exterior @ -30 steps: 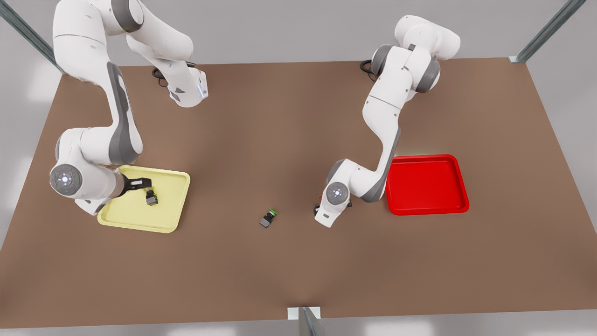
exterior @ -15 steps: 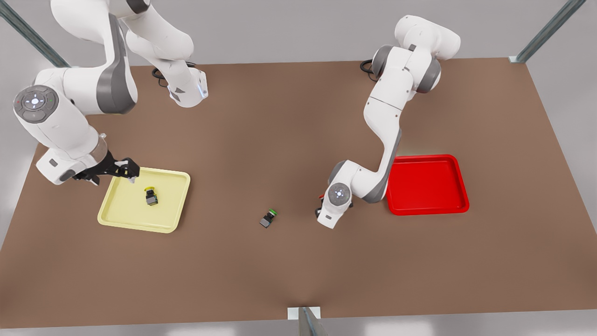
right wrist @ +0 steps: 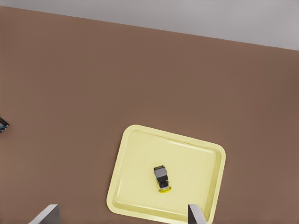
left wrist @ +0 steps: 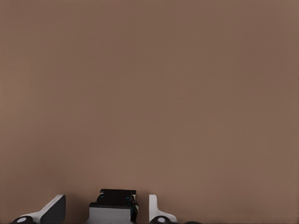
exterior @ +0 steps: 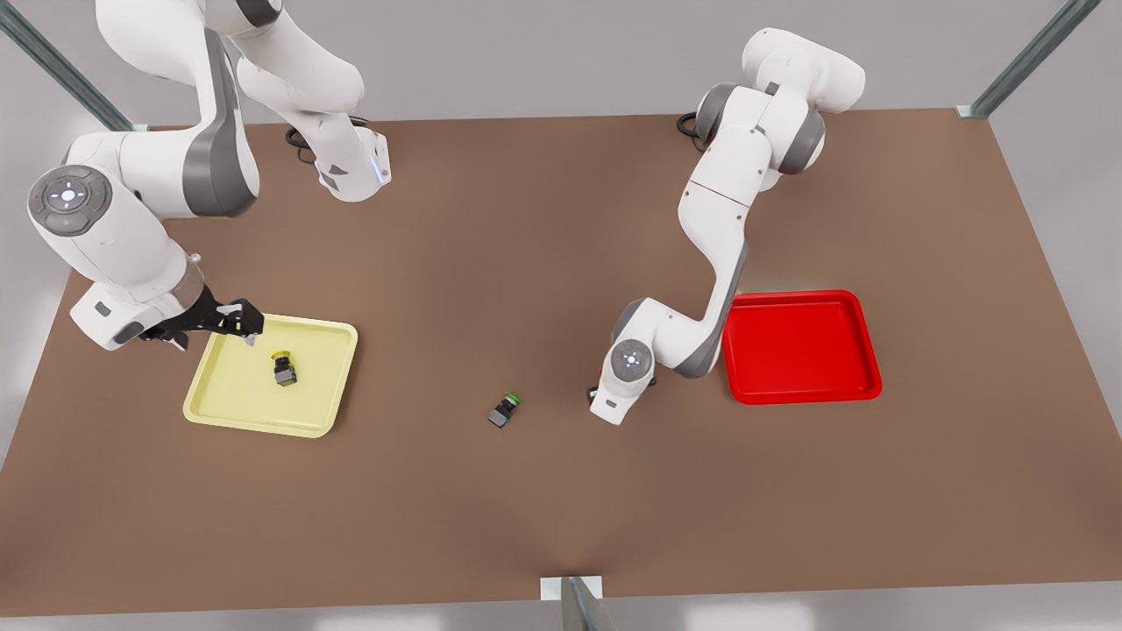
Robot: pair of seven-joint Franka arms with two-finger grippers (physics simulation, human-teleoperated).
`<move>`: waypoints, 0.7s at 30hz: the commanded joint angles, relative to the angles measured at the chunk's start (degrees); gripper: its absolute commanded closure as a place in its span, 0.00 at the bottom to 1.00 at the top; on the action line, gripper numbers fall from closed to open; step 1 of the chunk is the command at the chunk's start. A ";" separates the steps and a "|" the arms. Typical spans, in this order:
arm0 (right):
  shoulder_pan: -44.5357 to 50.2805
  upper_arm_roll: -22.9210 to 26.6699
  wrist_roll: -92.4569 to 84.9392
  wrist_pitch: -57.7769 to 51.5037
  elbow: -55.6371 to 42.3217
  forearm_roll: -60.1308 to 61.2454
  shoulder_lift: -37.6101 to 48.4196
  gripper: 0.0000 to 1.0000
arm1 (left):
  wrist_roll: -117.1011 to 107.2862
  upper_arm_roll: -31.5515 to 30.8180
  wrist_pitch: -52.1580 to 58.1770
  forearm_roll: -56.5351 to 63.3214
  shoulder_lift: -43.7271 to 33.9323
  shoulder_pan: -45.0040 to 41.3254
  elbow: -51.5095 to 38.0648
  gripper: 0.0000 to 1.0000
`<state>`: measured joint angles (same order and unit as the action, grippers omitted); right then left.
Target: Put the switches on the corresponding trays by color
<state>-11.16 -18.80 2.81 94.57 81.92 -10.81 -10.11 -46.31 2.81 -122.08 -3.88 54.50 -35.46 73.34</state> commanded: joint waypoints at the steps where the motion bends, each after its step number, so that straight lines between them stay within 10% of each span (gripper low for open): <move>1: 0.00 -0.01 0.00 0.00 0.00 0.00 0.00 0.00 | -0.01 0.00 0.00 -0.07 0.00 -0.05 -0.04 0.33; 21: 1.40 -0.01 4.13 -0.26 -0.09 -0.09 0.09 0.00 | 0.08 -0.26 0.09 -0.25 -0.36 0.13 -0.22 0.59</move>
<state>-9.76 -18.80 6.94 94.31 81.83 -10.90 -10.02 -46.30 2.47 -122.05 -3.94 54.07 -35.34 73.04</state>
